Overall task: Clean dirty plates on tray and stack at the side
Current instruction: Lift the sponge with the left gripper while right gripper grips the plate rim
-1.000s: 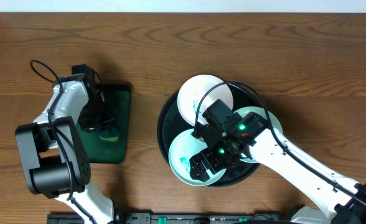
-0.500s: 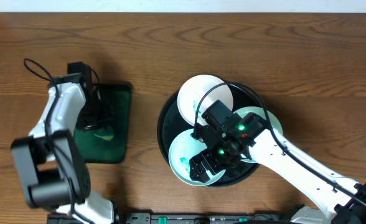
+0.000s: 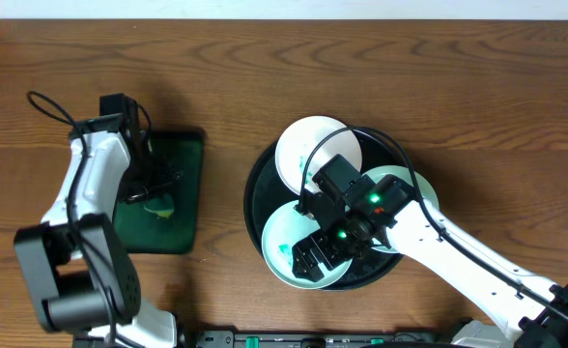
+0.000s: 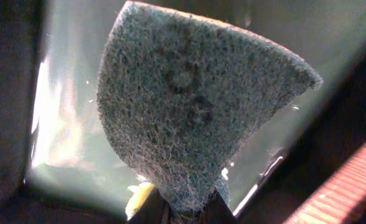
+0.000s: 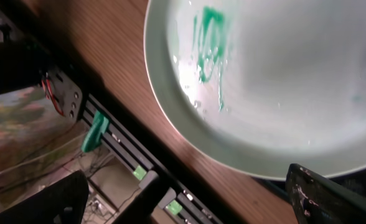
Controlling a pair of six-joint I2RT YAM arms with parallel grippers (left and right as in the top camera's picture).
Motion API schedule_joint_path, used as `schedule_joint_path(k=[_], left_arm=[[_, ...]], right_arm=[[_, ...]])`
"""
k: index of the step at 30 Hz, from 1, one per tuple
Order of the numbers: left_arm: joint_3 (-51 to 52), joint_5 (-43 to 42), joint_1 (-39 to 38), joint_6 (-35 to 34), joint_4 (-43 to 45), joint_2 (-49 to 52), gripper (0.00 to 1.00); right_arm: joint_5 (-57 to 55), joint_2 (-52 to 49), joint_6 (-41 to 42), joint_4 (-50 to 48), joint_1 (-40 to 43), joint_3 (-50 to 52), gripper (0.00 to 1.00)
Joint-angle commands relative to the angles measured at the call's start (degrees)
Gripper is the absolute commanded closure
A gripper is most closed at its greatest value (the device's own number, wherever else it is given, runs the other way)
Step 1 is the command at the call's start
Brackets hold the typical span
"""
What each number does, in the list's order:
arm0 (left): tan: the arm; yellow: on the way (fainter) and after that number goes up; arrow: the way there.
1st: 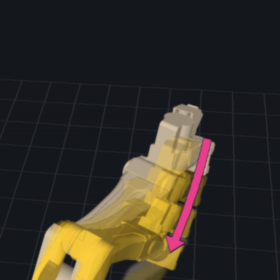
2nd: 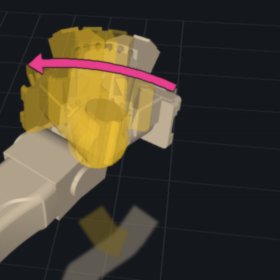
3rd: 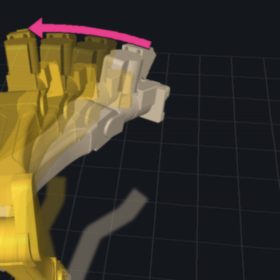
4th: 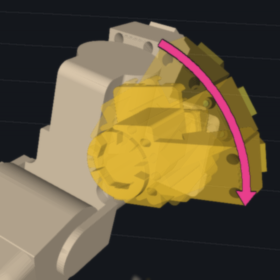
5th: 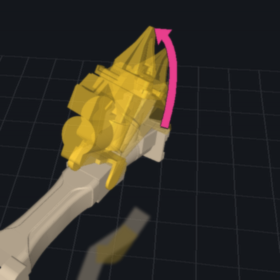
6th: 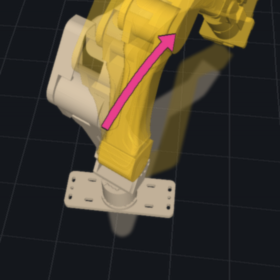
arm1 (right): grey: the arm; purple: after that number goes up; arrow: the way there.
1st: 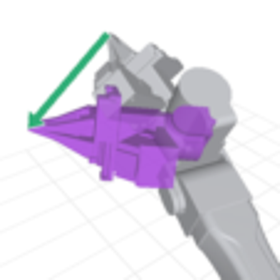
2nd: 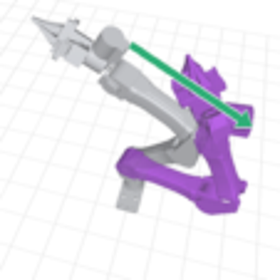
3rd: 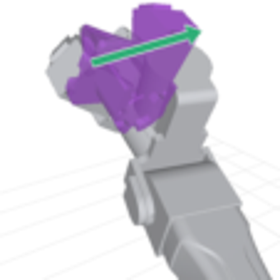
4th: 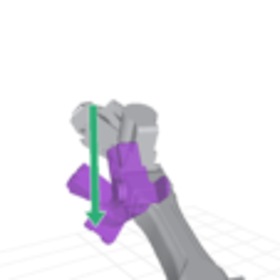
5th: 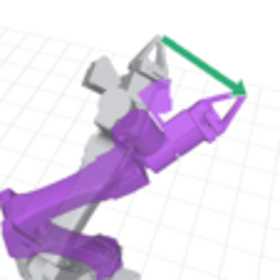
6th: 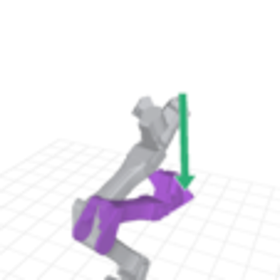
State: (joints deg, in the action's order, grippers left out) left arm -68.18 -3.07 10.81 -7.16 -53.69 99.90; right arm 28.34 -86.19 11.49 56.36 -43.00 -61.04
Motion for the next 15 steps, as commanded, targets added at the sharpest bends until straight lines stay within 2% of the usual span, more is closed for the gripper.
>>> schedule_joint_path(k=[1,7,15], left_arm=[[-1.4,-1.7,0.1,-0.4,-0.1,3.7,0.93],[-1.4,-2.9,0.1,-0.4,-0.1,8.7,0.93],[-1.5,-2.9,0.1,-0.4,0.0,3.2,0.93]], right_arm=[[0.0,-0.5,-0.8,-1.9,-0.2,-0.9,0.01],[0.0,-1.9,-0.9,-5.6,-0.2,-0.9,0.01],[-0.2,-1.9,-0.8,-5.7,1.2,-0.9,0.01]])
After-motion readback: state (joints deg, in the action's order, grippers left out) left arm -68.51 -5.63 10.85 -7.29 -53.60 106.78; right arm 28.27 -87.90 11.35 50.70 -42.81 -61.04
